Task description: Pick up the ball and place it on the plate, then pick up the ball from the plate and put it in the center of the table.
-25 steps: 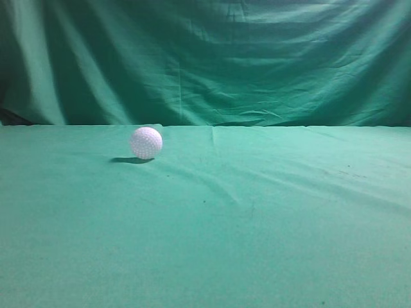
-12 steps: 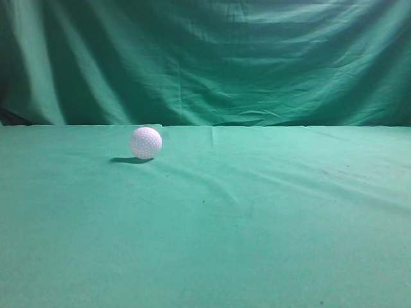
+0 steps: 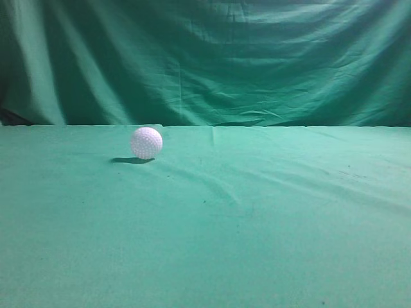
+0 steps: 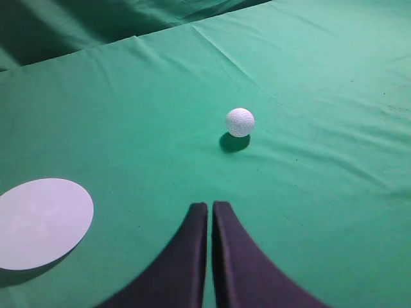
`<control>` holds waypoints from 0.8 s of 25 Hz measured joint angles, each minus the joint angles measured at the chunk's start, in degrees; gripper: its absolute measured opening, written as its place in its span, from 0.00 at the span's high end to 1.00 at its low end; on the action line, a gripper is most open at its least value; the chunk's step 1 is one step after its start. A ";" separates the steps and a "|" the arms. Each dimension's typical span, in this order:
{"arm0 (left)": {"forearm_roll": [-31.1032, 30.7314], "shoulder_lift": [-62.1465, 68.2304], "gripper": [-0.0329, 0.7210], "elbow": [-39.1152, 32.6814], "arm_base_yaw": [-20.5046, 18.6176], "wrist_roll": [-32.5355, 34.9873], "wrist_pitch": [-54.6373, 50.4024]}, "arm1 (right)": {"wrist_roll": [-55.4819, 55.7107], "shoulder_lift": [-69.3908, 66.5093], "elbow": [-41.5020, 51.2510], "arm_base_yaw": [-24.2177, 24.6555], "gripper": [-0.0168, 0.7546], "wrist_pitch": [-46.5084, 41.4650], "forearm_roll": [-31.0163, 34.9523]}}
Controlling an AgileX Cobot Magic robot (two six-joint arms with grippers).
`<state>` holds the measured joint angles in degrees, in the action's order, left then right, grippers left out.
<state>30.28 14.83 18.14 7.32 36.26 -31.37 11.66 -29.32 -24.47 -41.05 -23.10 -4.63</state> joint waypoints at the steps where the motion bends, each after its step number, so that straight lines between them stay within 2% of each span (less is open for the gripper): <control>1: 0.00 0.00 0.96 0.00 0.00 0.00 0.00 | 0.00 0.00 0.00 0.00 0.98 0.00 0.00; 20: 0.00 0.00 0.96 0.00 0.00 -0.09 0.00 | 0.09 1.60 0.00 0.68 0.98 -1.53 -1.10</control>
<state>30.28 14.83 18.14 7.32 36.17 -31.37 11.76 -27.72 -24.47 -40.37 -24.63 -5.73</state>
